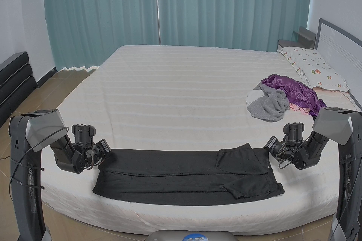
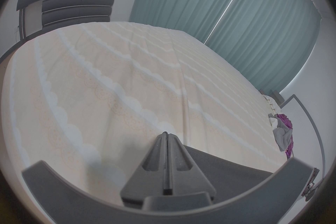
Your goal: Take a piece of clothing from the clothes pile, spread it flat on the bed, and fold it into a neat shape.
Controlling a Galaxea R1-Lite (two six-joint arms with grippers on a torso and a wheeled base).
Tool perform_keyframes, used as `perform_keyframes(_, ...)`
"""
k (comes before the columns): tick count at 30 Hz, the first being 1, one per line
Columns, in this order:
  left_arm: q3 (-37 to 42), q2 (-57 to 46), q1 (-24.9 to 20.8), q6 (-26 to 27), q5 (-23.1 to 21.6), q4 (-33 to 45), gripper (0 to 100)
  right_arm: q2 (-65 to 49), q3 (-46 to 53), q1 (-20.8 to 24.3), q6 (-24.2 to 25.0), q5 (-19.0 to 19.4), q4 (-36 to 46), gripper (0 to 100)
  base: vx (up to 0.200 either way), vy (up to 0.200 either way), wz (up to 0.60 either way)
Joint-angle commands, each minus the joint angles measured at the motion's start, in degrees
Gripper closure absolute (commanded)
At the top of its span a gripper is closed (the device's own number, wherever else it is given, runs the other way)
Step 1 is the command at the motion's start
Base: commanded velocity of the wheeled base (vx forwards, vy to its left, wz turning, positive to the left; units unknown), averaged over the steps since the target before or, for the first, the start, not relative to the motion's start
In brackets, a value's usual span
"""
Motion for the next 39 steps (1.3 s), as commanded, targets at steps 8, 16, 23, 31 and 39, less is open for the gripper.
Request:
perform_keyframes(8, -0.09, -0.3, -0.04, -1.94, -0.02, -0.05, 0, -1.35, 0.79, -0.24, 0.11, 0.19, -0.51, 0, 0.0, 0.0, 0.0)
perform_keyframes(16, 0.08, -2.5, 1.1, -8.18, -0.99, -0.05, 0, -9.0, 12.22, -0.59, -1.21, 6.7, -7.1, 0, 0.0, 0.0, 0.0)
perform_keyframes(23, 1.14, -4.0, 2.86, -10.02, -3.89, 0.22, 0, -10.06, 19.07, -0.68, -11.14, 16.1, -7.54, 0, 0.0, 0.0, 0.0)
perform_keyframes(31, 1.14, -3.82, 2.86, -10.2, -3.89, 0.39, 0, -8.65, 21.71, -0.5, -17.91, 16.89, -6.75, 0, 0.0, 0.0, 0.0)
perform_keyframes(39, 1.14, -3.56, 2.86, -10.2, -3.89, 0.57, 0, -9.7, 24.87, -0.59, -20.45, 20.49, -7.54, 0, 0.0, 0.0, 0.0)
